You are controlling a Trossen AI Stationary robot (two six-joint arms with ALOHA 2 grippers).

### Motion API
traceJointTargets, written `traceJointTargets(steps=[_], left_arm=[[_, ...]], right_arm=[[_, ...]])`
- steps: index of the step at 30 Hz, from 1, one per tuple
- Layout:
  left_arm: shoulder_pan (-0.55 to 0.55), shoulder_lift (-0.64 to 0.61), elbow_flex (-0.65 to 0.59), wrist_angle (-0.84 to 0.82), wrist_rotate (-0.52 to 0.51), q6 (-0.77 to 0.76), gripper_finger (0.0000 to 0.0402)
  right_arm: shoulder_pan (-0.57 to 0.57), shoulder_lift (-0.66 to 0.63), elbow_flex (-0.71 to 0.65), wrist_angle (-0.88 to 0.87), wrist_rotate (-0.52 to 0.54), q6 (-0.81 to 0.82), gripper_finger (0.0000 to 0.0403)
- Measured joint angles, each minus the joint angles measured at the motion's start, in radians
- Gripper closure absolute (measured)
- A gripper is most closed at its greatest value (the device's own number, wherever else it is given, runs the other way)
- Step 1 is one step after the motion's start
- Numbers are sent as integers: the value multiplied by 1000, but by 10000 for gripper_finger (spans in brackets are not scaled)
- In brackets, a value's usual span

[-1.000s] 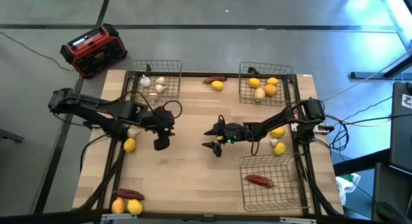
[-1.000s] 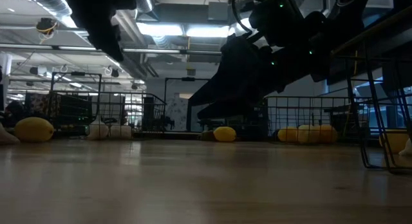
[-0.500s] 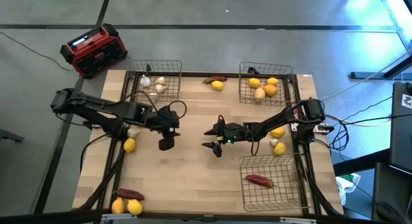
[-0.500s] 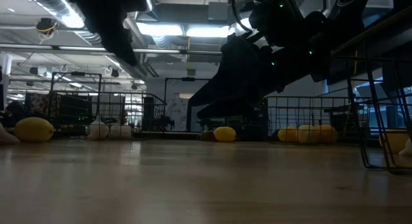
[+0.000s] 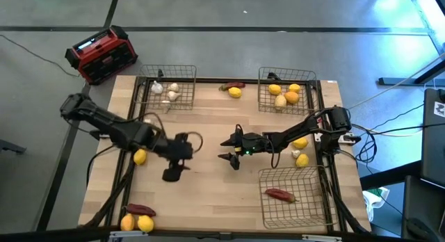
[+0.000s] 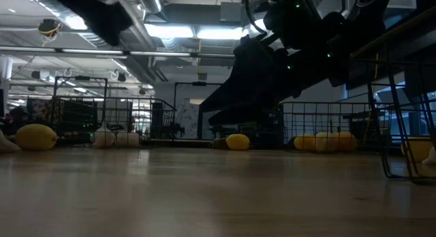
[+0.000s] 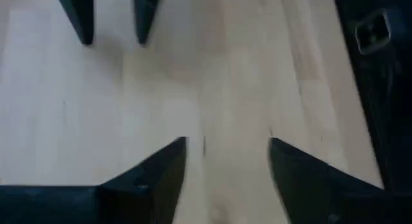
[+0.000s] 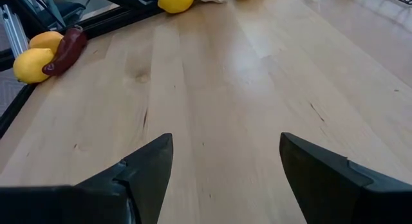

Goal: Sort produce into baskets
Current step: Put the red chili pepper into the bottom wire basket

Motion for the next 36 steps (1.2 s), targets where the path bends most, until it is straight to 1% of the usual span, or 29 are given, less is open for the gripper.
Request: traceJointTargets(steps=[7, 12, 17, 21, 24, 27, 30, 36], left_arm=[[-176, 11, 1, -70, 1, -194, 188], [-277, 41, 1, -139, 61, -348, 188], [-366, 51, 1, -189, 88, -505, 188], [-453, 51, 1, -190, 131, -622, 188], [-520, 59, 1, -198, 135, -692, 188], [-592, 82, -8, -195, 138, -740, 188], [-653, 117, -13, -199, 148, -757, 188], [-725, 199, -14, -159, 148, -816, 188]], right_arm=[[0, 0, 0, 5, 0, -4, 123], [0, 0, 0, 6, 0, -22, 123], [0, 0, 0, 6, 0, -24, 123], [0, 0, 0, 5, 0, -24, 123], [0, 0, 0, 2, 0, -24, 123], [0, 0, 0, 5, 0, -24, 123], [0, 0, 0, 4, 0, -24, 123], [0, 0, 0, 0, 0, -24, 123]])
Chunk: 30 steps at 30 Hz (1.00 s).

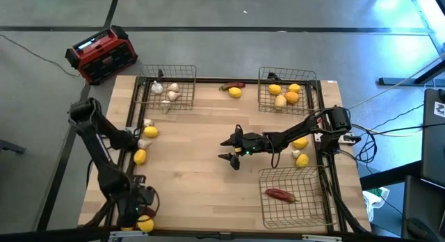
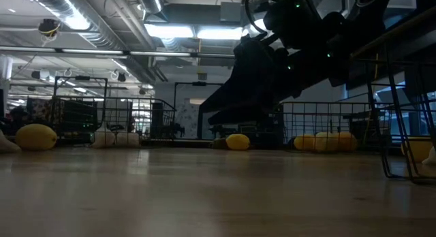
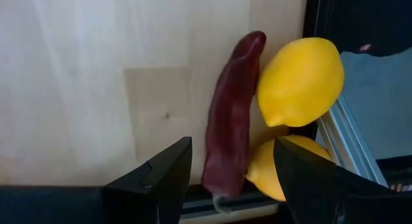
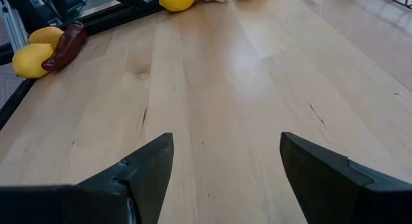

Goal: Sort produce into baskets
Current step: Put the red chili pepper into the bottom wire basket

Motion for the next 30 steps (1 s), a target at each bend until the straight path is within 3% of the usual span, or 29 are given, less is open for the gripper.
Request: traceJointTargets(steps=[7, 30], left_arm=[[-43, 76, -1, 3, 46, -12, 188], [-67, 220, -1, 65, 47, 25, 188]], right_arm=[[0, 0, 0, -2, 0, 0, 123], [0, 0, 0, -3, 0, -3, 123]])
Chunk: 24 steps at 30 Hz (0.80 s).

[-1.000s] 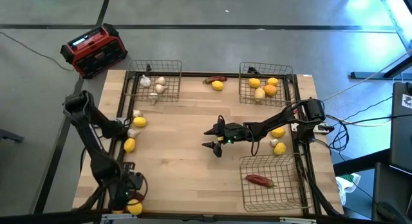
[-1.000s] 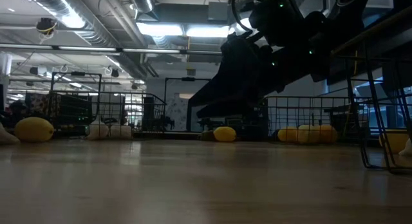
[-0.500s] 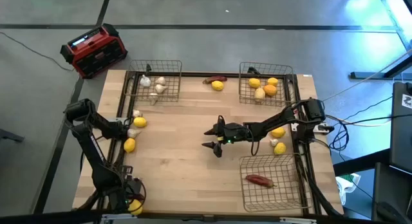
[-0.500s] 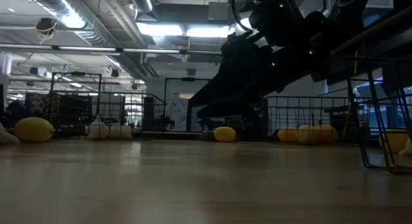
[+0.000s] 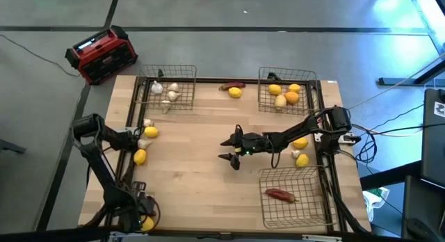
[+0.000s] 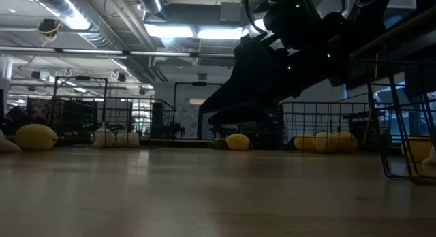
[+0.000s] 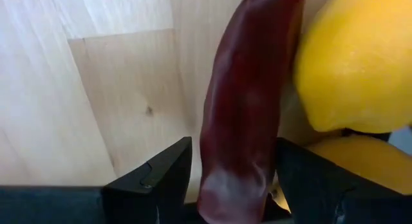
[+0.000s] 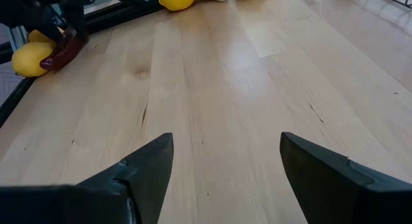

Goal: Sort produce into baskets
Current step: Put the red chili pepper into the bottom wire basket

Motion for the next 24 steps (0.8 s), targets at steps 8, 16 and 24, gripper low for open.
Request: traceJointTargets(steps=[8, 16, 24], left_arm=[[1, 19, 0, -12, -30, 10, 240], [27, 2, 0, -174, -88, 0, 283], [137, -162, 0, -250, -286, -11, 273]], right_arm=[[0, 0, 0, -1, 0, 0, 123], [0, 0, 0, -1, 0, 0, 123], [0, 0, 0, 16, 0, 7, 123]])
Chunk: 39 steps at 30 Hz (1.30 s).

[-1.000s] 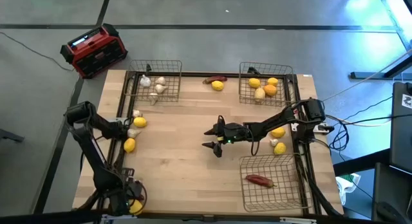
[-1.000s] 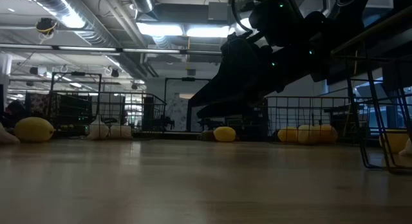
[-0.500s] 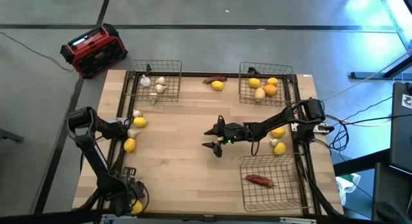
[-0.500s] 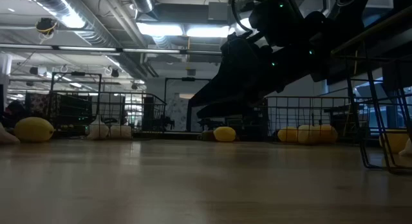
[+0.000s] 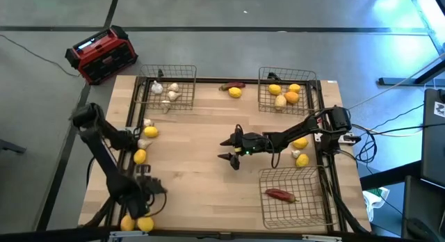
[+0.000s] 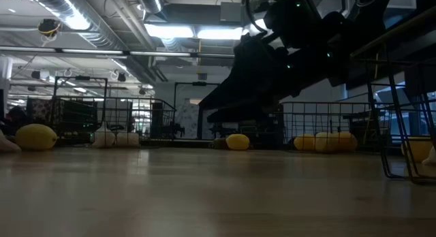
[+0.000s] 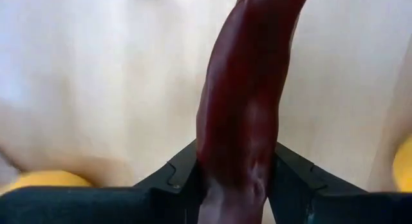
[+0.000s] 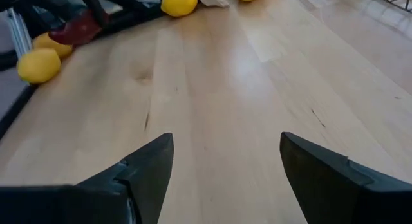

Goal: Sort produce into baskets
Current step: Put the red chili pepper into the bottom wire basket

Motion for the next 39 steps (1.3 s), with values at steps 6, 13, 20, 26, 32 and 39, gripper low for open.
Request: traceJointTargets(steps=[6, 13, 20, 26, 32, 39], left_arm=[[119, -159, 0, -9, -211, -14, 274], [253, -273, 0, 19, -466, 10, 270], [387, -269, 0, 258, -567, 208, 269], [491, -222, 0, 458, -567, 285, 268], [542, -183, 0, 648, -567, 409, 268], [569, -129, 0, 762, -526, 508, 268]], right_arm=[[0, 0, 0, 60, -46, 54, 123], [0, 0, 0, 221, -116, 49, 123], [0, 0, 0, 484, -176, 49, 123], [0, 0, 1, 621, -187, 59, 123], [0, 0, 68, 545, -184, 77, 123], [2, 0, 219, 242, -182, 17, 123]])
